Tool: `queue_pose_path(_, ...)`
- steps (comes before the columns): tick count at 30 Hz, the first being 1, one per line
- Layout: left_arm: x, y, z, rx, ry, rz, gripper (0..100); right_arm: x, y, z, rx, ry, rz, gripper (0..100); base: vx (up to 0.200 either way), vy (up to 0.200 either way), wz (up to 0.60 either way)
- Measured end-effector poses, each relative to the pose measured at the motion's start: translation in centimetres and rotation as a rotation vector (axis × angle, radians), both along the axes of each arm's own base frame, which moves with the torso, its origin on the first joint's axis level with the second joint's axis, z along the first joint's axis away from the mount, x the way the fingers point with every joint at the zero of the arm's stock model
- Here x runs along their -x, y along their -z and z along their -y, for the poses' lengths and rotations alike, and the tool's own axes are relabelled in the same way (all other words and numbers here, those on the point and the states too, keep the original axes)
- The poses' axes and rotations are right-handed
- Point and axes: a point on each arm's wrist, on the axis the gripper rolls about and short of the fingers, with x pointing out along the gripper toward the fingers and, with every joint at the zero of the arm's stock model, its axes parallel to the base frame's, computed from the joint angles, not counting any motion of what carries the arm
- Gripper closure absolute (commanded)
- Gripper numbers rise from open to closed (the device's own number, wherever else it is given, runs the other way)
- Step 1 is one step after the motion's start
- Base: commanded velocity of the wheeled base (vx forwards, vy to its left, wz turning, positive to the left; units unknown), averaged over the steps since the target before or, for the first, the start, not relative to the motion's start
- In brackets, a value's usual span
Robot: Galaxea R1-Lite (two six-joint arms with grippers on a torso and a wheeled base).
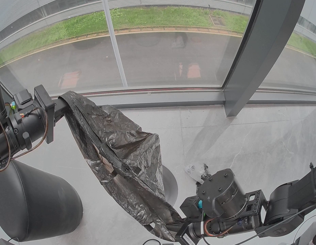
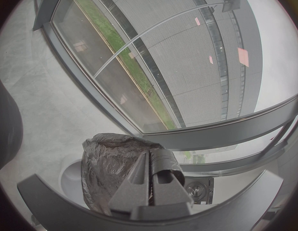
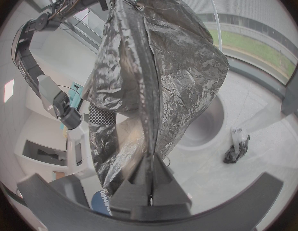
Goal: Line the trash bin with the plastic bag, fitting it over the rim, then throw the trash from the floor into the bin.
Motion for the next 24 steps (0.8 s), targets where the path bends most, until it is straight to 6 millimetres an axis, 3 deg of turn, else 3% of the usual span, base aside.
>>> queue_pose_path(9, -0.2, 3.0, 0.2, -0.035, 0.002, -0.108, 100, 1.2, -1.6, 1.1, -0.017, -0.004, -0.221, 100, 0.0, 0.0, 0.0)
queue_pose_path(24, 0.8, 5.3, -0.2, -0.06, -0.005, -0.185, 100, 3.2, -2.0, -0.1, -0.014, -0.103, -0.29, 100, 0.0, 0.0, 0.0)
